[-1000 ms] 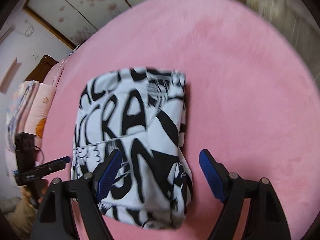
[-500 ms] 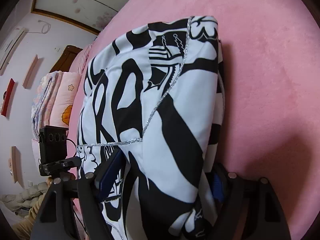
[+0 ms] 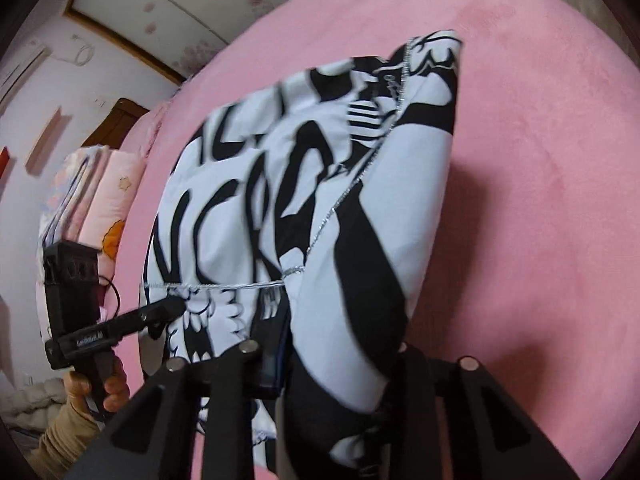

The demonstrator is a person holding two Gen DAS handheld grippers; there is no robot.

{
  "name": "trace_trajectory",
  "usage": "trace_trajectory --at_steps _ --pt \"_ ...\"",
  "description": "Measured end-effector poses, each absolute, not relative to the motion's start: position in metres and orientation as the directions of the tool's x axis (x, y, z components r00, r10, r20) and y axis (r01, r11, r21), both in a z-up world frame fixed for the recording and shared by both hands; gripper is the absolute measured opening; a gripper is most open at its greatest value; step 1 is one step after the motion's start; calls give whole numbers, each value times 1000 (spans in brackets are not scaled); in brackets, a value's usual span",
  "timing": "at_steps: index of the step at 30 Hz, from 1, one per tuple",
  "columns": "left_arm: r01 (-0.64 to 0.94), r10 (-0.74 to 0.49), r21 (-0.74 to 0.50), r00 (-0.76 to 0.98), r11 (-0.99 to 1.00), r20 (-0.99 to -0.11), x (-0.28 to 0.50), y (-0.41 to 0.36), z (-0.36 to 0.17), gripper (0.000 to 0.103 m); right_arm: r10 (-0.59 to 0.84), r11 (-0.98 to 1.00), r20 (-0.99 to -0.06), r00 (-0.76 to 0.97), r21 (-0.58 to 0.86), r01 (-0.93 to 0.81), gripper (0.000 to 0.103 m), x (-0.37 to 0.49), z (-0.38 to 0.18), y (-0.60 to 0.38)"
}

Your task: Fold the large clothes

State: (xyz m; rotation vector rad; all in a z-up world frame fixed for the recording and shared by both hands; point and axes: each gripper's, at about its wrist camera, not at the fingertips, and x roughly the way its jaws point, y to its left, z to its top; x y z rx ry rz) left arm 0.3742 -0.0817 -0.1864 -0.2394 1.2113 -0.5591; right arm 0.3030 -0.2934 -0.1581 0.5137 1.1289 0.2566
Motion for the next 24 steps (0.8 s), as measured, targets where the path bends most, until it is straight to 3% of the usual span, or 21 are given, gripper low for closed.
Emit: trace_trajectory --at_steps 6,13,18,21,22,24 --pt "318 -461 -362 335 876 -821 378 11 -115 46 519 825 -738 431 565 -26 24 298 -117 -204" --pt "240 -336 -247 483 939 -809 464 158 -59 47 617 757 -634 467 640 -132 24 402 -90 -78" --pt "182 -262 -192 551 964 -792 552 243 -76 50 630 745 -591 504 642 -178 24 504 -108 20" --pt "107 -210 -182 571 978 -793 603 279 -108 58 614 756 -591 523 631 -175 24 550 -136 62" --pt "56 -158 -154 577 986 -801 620 286 -125 66 608 761 -596 524 625 -172 24 560 -147 70" --pt "-65 -27 -77 561 995 -827 644 294 -161 69 586 775 -615 528 616 -142 25 589 -178 91"
